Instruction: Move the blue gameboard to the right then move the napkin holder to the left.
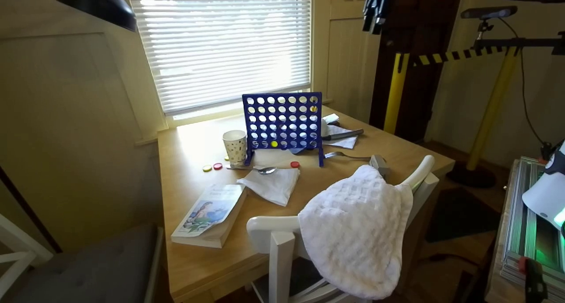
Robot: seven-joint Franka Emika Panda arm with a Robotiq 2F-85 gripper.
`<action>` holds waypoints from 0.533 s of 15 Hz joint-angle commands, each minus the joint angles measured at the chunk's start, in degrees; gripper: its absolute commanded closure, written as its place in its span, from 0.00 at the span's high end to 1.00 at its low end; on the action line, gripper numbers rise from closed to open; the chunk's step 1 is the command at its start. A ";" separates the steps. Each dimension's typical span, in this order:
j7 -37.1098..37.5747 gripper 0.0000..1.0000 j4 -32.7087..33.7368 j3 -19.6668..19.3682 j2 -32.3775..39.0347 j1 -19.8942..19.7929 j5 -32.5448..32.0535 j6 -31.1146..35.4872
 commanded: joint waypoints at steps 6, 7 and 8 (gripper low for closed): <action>1.57 1.00 3.27 3.53 4.74 -2.25 0.39 2.55; 5.74 1.00 2.92 3.96 4.54 -2.75 0.38 3.30; 9.03 1.00 4.00 4.16 6.50 -2.91 1.57 3.76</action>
